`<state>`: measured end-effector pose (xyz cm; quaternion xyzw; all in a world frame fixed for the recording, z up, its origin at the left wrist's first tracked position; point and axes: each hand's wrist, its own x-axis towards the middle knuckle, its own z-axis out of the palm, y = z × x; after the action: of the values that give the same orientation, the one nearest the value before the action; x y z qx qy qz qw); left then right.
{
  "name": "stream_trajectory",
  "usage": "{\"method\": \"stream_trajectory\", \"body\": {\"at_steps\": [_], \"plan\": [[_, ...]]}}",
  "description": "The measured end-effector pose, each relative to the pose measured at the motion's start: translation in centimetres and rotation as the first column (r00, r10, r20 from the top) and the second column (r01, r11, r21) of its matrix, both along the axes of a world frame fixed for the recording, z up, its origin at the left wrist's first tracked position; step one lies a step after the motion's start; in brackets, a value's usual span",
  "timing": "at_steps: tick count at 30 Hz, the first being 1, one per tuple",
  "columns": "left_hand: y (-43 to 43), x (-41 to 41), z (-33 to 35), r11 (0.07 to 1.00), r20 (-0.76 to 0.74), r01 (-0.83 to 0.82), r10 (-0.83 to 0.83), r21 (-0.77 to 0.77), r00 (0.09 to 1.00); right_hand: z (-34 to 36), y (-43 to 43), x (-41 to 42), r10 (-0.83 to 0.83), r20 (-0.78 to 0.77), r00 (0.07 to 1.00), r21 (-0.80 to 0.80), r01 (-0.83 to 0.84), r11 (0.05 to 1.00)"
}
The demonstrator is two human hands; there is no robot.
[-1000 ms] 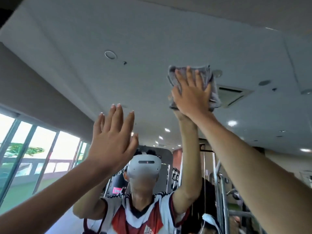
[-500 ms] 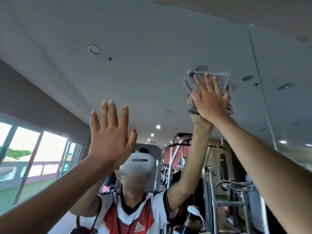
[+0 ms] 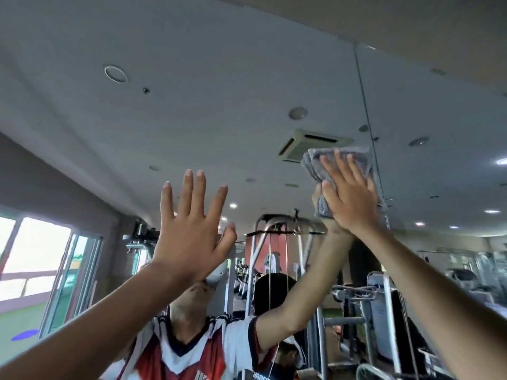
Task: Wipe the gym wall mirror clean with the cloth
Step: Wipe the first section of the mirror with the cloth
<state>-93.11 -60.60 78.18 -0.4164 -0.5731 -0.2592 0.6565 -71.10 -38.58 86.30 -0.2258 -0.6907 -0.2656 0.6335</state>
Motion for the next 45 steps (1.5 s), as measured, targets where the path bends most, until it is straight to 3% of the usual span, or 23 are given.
{"method": "stream_trajectory", "body": {"at_steps": [2, 4, 7, 9, 12, 16, 22, 25, 28, 30, 34, 36, 39, 42, 45], "plan": [[0.3, -0.1, -0.2, 1.000, -0.004, -0.020, 0.020, 0.009, 1.000, 1.8, -0.4, -0.7, -0.034, -0.167, 0.985, -0.179, 0.003, 0.984], [0.4, -0.3, -0.3, 0.999, -0.005, -0.030, 0.030, 0.018, 1.000, 1.8, -2.0, -2.1, -0.034, -0.170, 0.985, -0.207, -0.002, 0.978], [0.3, -0.4, -0.4, 1.000, -0.019, -0.023, 0.023, 0.011, 1.000, -2.4, -2.8, -3.1, 0.019, 0.103, 0.994, 0.083, -0.028, 0.996], [0.2, -0.5, -0.5, 1.000, -0.023, -0.020, 0.020, 0.013, 1.000, -5.9, -1.4, -1.7, -0.016, 0.268, 0.963, 0.273, -0.060, 0.960], [0.2, -0.4, -0.6, 1.000, -0.020, -0.020, 0.020, 0.011, 1.000, -9.1, 1.1, 1.8, -0.037, 0.322, 0.946, 0.351, -0.083, 0.933], [0.3, -0.3, -0.5, 1.000, -0.022, -0.022, 0.022, 0.015, 1.000, -8.3, 1.6, 2.6, 0.065, 0.184, 0.981, 0.133, -0.091, 0.987], [0.4, -0.2, -0.7, 1.000, -0.034, -0.017, 0.017, 0.017, 0.999, -3.1, -1.7, -1.0, -0.012, -0.066, 0.998, -0.205, -0.002, 0.979], [0.3, -0.4, -0.7, 1.000, -0.047, -0.003, 0.004, 0.022, 0.999, -5.0, -2.3, -1.8, 0.010, -0.041, 0.999, -0.066, -0.012, 0.998], [0.2, -0.4, -1.0, 1.000, -0.057, 0.005, -0.004, 0.018, 0.998, -9.4, -0.4, 0.1, 0.032, 0.109, 0.993, 0.132, -0.047, 0.990], [0.1, -0.4, -1.0, 1.000, -0.051, -0.005, 0.006, 0.004, 0.999, -11.1, 1.7, 2.2, 0.023, 0.119, 0.993, 0.135, -0.039, 0.990], [0.5, -0.3, -1.2, 1.000, -0.039, -0.018, 0.018, -0.001, 0.999, -7.0, 3.1, 4.1, 0.039, -0.186, 0.982, -0.250, -0.085, 0.964], [0.6, -0.4, -1.2, 1.000, -0.040, -0.020, 0.020, -0.001, 0.999, -3.7, 2.0, 2.6, 0.029, -0.244, 0.969, -0.331, -0.112, 0.937], [0.5, -0.6, -1.5, 1.000, -0.046, -0.015, 0.015, -0.008, 0.999, -3.3, -1.5, -1.3, 0.015, -0.118, 0.993, -0.199, -0.038, 0.979], [-0.1, -0.9, -2.5, 0.999, -0.076, 0.002, -0.005, -0.046, 0.997, -8.5, -4.0, -3.8, 0.036, 0.103, 0.994, 0.033, -0.039, 0.999], [-1.1, -1.3, -3.8, 0.997, -0.089, -0.002, -0.005, -0.076, 0.996, -14.5, -3.1, -2.4, -0.017, 0.213, 0.977, 0.194, -0.025, 0.981]]}}
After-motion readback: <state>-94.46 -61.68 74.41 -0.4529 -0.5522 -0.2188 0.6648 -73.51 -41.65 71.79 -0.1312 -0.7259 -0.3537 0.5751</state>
